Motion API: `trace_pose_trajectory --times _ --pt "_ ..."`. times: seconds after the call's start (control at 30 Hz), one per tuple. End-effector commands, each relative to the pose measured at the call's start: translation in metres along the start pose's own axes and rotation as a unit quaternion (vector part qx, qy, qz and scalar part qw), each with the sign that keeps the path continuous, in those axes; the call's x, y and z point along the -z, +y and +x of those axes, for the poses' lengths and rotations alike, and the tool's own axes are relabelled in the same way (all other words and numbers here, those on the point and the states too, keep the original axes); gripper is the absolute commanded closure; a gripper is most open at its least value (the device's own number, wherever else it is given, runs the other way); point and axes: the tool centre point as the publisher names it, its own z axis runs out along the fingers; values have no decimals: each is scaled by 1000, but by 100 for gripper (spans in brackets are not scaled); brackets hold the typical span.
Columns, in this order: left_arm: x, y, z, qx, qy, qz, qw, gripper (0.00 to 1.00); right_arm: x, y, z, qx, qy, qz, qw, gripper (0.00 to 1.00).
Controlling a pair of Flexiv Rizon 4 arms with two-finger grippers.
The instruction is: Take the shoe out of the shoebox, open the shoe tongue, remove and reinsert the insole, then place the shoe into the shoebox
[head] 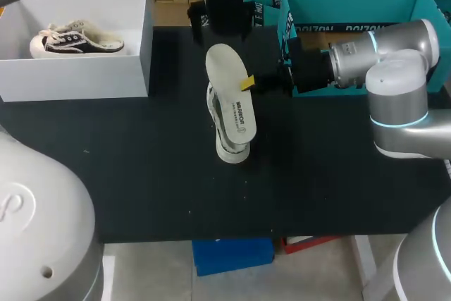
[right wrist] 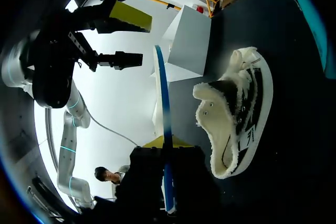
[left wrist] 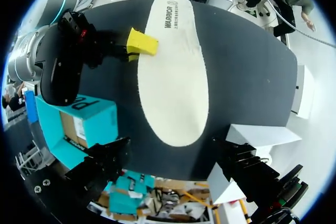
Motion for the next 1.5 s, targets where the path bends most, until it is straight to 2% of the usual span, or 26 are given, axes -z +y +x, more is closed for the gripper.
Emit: trace_pose_trajectory --times 0.03,0.2,0.73,1.3,1.5 --pt "-2 1 1 -2 -5 -1 1000 0 -2 0 -1 0 0 -1 1000 100" --pt "1 -10 6 -2 -10 -4 1000 0 -2 0 -1 0 0 -1 1000 100" --pt "15 -65 19 -11 -7 -17 1000 0 -2 0 -1 0 0 -1 1000 100" --pt "18 -136 26 -24 -17 -14 999 0 -2 0 -1 0 0 -1 1000 100" --pt "18 -154 25 -33 -23 -12 999 0 -2 0 -1 0 0 -1 1000 100"
